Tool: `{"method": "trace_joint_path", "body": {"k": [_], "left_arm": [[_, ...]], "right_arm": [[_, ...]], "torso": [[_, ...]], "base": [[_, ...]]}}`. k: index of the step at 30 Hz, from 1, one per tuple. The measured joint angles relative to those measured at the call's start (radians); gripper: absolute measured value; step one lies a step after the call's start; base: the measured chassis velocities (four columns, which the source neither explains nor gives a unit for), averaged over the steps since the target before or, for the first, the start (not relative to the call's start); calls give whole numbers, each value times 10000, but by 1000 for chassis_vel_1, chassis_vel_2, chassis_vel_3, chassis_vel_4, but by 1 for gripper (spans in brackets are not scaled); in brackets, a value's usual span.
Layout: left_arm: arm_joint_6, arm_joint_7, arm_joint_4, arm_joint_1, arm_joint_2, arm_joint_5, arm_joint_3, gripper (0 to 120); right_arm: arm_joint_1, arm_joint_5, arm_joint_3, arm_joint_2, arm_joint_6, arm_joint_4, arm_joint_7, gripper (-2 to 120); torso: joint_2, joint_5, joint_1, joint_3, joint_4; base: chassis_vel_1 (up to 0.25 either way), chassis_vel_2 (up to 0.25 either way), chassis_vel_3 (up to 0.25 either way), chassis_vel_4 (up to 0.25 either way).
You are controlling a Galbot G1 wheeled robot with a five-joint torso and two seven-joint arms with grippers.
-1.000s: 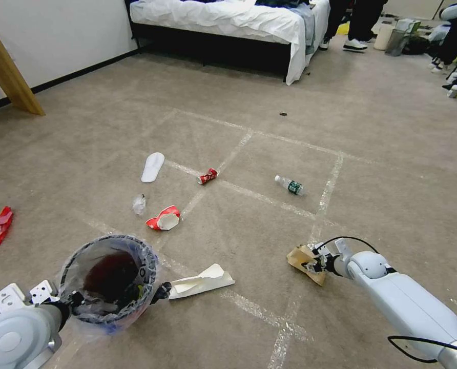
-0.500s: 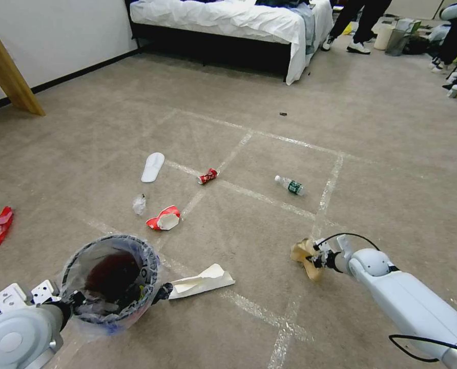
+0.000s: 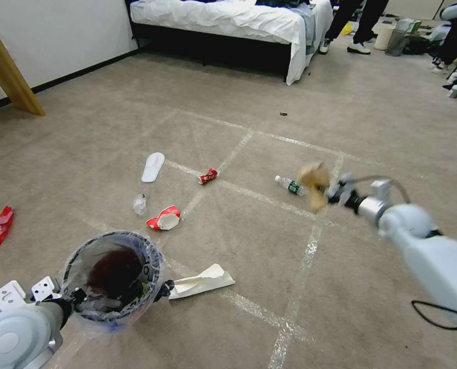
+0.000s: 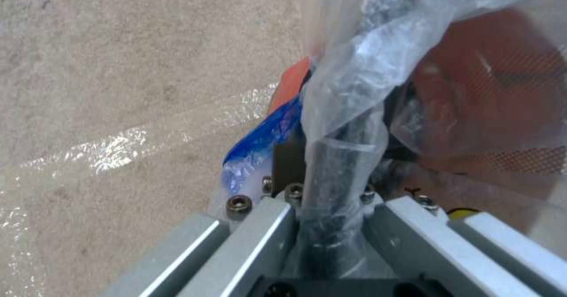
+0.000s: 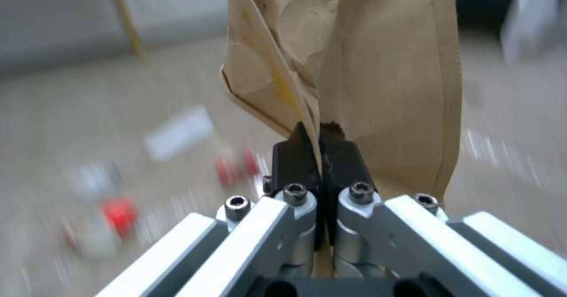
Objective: Pick up the trash bin and place the garbage on the floor into it.
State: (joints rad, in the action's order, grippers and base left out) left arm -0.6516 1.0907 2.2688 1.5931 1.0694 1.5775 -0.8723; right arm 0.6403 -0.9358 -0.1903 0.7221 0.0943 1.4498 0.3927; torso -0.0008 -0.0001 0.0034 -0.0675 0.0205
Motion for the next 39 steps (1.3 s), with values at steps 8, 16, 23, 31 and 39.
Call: {"method": "trace_joint_path", "body": {"k": [8, 16, 23, 31, 39], "left_arm": [[9, 35, 145, 60, 11, 218, -72, 0], [-6, 124, 329, 185, 66, 376, -203, 0], [-16, 124, 481, 397, 111, 365, -363, 0], [-29, 117, 585, 616, 251, 231, -419, 0], [-118, 250, 664, 699, 314, 343, -473, 0]], "right_arm": [[-523, -1311, 252, 189, -1711, 1663, 1094, 0], [-1496, -1503, 1954, 1200, -1584, 3032, 1987, 0], [-2268, -1140, 3811, 1947, -1720, 2877, 2388, 0], [-3795, -649, 6059, 3205, -2029, 1745, 2875, 0], [-4484, -467, 7379, 4425, -2170, 1031, 3090, 0]], "torso": [[1, -3, 0, 0, -1], [1, -7, 0, 0, -2], [1, -3, 0, -1, -1], [0, -4, 0, -2, -2], [0, -4, 0, -1, -3]], "base": [[0, 0, 0, 0], [0, 0, 0, 0], [0, 0, 0, 0], [0, 0, 0, 0], [0, 0, 0, 0]]}}
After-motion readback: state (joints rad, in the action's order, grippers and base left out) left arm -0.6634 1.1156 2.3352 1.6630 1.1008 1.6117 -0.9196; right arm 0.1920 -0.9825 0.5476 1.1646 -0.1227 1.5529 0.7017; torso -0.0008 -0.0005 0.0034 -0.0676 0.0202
